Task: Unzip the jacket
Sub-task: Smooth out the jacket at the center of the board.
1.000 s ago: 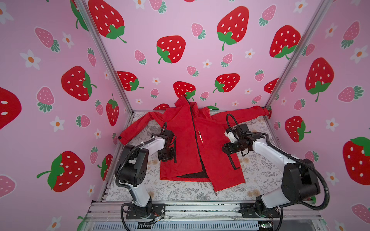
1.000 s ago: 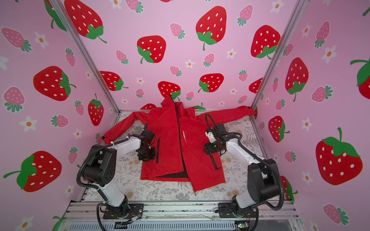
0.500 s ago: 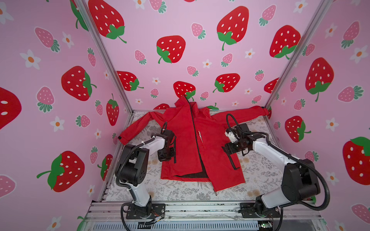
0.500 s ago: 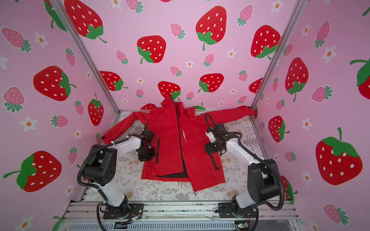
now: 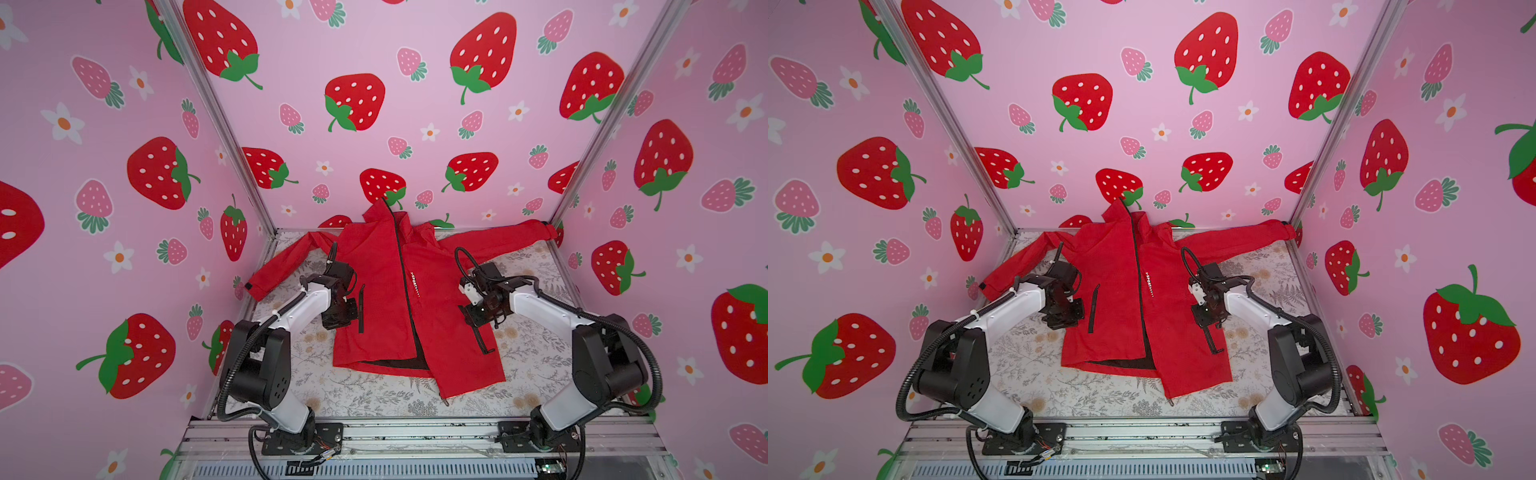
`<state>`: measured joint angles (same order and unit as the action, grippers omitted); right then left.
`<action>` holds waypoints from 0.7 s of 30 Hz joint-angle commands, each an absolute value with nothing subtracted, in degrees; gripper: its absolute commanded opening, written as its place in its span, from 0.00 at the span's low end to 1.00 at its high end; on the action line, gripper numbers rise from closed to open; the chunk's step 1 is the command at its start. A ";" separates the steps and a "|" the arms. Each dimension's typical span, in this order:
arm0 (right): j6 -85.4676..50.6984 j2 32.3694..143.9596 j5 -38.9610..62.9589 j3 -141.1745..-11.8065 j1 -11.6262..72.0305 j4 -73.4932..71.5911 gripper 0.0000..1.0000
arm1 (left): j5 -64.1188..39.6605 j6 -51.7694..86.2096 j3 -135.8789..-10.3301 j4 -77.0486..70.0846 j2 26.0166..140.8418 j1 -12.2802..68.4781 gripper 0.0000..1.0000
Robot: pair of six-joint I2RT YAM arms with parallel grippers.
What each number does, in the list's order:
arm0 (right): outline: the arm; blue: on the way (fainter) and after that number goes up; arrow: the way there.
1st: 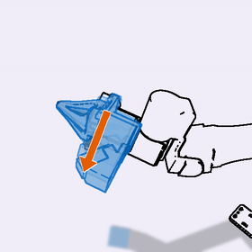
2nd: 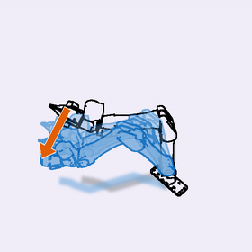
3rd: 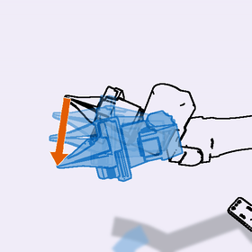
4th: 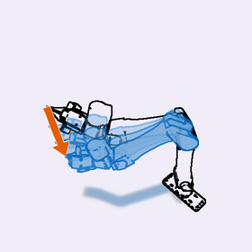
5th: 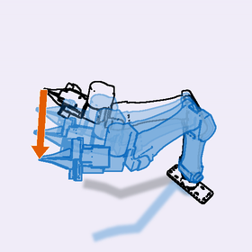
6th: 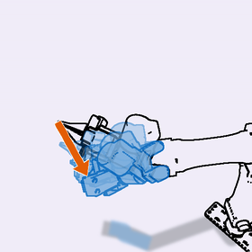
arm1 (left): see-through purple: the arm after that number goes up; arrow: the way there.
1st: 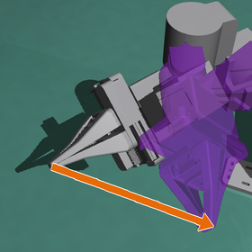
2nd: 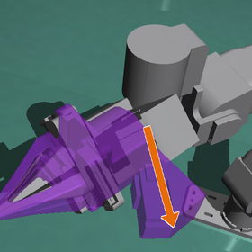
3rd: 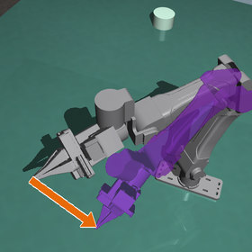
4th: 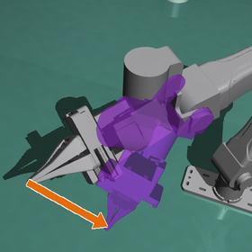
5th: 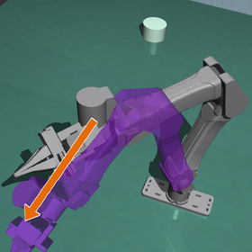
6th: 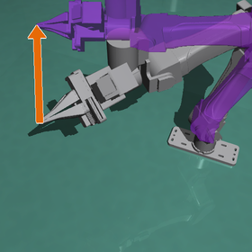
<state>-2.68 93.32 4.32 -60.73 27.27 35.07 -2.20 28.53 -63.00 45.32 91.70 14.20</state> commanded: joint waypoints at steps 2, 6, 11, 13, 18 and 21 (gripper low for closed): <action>-4.25 95.23 3.87 -62.49 27.76 36.34 0.44 | -1.99 28.18 -62.77 47.97 90.79 12.67 0.00; -5.10 96.75 4.03 -62.60 28.26 36.57 0.44 | -3.91 28.45 -61.03 45.86 91.01 12.24 0.00; -5.83 96.40 7.32 -62.15 29.07 35.77 0.36 | -5.21 28.33 -60.56 44.74 91.77 11.95 0.00; -6.89 95.74 9.49 -61.42 29.16 34.84 0.31 | -5.27 28.36 -60.32 44.49 91.70 11.95 0.00; -9.29 96.89 10.09 -61.00 29.18 34.75 0.28 | -5.14 28.13 -60.12 44.54 91.34 11.78 0.00; -10.41 97.21 7.82 -60.58 29.15 34.49 0.28 | -5.10 27.91 -60.18 44.73 91.24 11.60 0.00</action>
<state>-8.36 96.64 8.56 -61.43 28.77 34.30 -5.15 28.32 -60.53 43.55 91.53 11.99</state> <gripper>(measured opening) 0.284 0.044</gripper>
